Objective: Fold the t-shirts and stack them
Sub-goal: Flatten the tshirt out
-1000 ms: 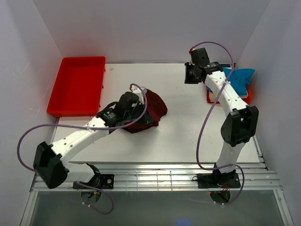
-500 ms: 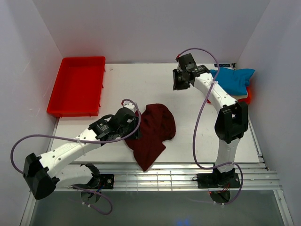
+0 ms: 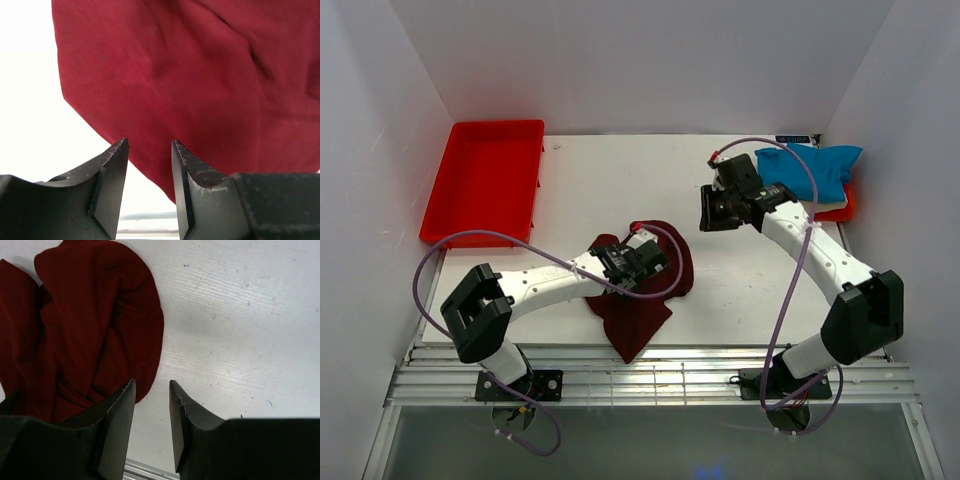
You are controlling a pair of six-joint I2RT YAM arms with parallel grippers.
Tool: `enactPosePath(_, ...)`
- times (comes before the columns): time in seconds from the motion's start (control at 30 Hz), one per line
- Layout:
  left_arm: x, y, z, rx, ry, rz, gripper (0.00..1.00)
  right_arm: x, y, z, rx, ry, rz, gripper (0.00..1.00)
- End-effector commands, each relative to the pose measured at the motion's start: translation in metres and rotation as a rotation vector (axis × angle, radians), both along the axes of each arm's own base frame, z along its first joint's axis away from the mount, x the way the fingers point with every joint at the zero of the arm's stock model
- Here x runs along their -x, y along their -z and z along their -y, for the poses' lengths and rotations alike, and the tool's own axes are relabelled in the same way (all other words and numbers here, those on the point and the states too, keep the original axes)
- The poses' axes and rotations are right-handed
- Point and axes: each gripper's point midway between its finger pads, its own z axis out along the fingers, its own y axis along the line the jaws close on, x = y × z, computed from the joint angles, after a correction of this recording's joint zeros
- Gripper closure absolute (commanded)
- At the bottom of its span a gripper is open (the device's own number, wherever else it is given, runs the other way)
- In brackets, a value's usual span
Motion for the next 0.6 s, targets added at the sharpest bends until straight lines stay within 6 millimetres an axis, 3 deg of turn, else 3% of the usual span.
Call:
enactPosePath(0.0,0.013,-0.026,0.015,-0.030,0.083,0.080,0.49,0.010,0.005,0.008,-0.005,0.028,0.009,0.60)
enactPosePath(0.1,0.040,-0.039,0.052,0.021,0.160,0.094,0.49,0.021,0.018,0.013,0.003,0.040,-0.025,0.59)
enactPosePath(0.23,0.070,-0.037,0.094,0.058,0.226,0.086,0.48,0.031,0.028,0.015,-0.005,0.045,-0.051,0.59)
enactPosePath(0.3,0.075,-0.014,0.100,0.010,0.237,0.054,0.48,0.035,0.031,0.016,-0.008,0.047,-0.058,0.59)
enactPosePath(0.4,0.074,0.016,0.094,-0.070,0.228,0.046,0.48,0.039,0.031,0.020,-0.006,0.051,-0.053,0.59)
enactPosePath(0.57,0.066,0.028,0.080,-0.138,0.189,0.095,0.47,0.044,0.033,0.024,0.003,0.054,-0.050,0.59)
